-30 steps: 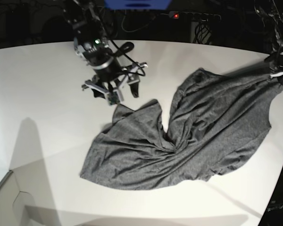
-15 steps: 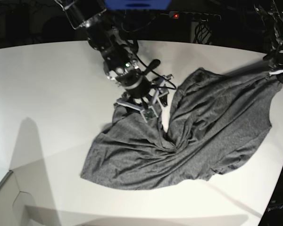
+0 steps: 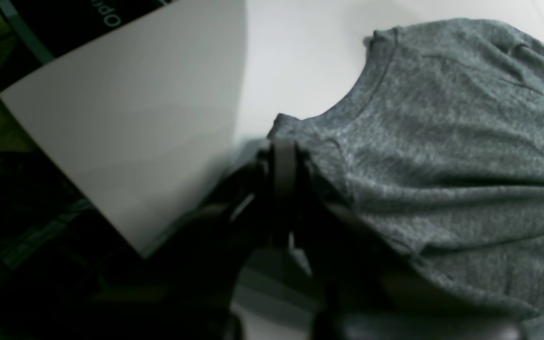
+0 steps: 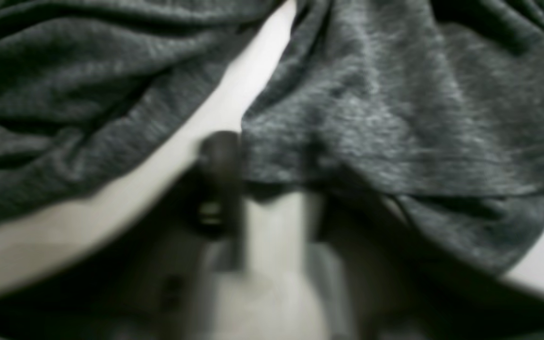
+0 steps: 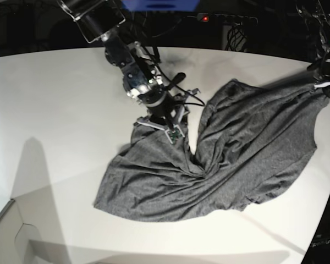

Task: Layout the t-shirt on the table in an organized manner, then fold the t-shirt properly
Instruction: 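Grasp the shirt with the right gripper and drag it away from the left gripper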

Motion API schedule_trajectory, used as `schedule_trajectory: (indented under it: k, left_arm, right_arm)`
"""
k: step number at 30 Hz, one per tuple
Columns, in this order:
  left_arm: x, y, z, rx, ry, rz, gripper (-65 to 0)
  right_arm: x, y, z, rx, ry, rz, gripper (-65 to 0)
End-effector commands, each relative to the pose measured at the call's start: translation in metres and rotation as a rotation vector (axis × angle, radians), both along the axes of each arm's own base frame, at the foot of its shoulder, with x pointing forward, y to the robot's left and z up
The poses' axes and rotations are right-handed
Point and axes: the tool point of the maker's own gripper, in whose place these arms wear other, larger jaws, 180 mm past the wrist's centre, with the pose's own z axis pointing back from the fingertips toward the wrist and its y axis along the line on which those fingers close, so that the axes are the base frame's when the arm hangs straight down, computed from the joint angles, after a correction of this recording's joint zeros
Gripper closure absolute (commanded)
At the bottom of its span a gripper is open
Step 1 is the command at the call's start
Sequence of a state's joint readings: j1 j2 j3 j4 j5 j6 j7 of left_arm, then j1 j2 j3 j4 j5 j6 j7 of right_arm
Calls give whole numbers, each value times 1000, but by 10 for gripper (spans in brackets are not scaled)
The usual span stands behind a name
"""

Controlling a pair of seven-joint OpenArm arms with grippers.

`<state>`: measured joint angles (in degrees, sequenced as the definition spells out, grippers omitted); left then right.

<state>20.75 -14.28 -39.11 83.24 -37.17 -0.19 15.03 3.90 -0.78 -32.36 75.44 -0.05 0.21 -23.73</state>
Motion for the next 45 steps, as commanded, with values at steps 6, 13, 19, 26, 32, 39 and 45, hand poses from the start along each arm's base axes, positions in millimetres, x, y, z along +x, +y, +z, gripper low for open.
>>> schedule_trajectory:
  k: [6,13,19,26,32,39,45]
  left_arm:
    - [13,7,20,39,-55,-5,-3]
    - [13,10,21,44,-56,0,-3]
    - [15,8,25,42,-70,-6,-3]
    - [16,7,25,40,-72,-9,-3]
    - [16,5,24,36,-73,-7,-3]
    - [17,5,24,34,-75,-6,-3]
    - [24,0,23,27,-80,-21,-3]
  right_arm:
    - [10,-25,4,16,-20,-83,0]
    - [5,-96,53,26,-153,-217,0]
    - [-3,-165,92,-19,-255,-345,0]
    - [-8,-263,105,-107,-297,-581,0]
    - [-10,-300,115,-140,-323,-673,0]
    - [6,-295,135,-110,-382,-670,0]
    - [46,-256,170,-42,-479,-578,0]
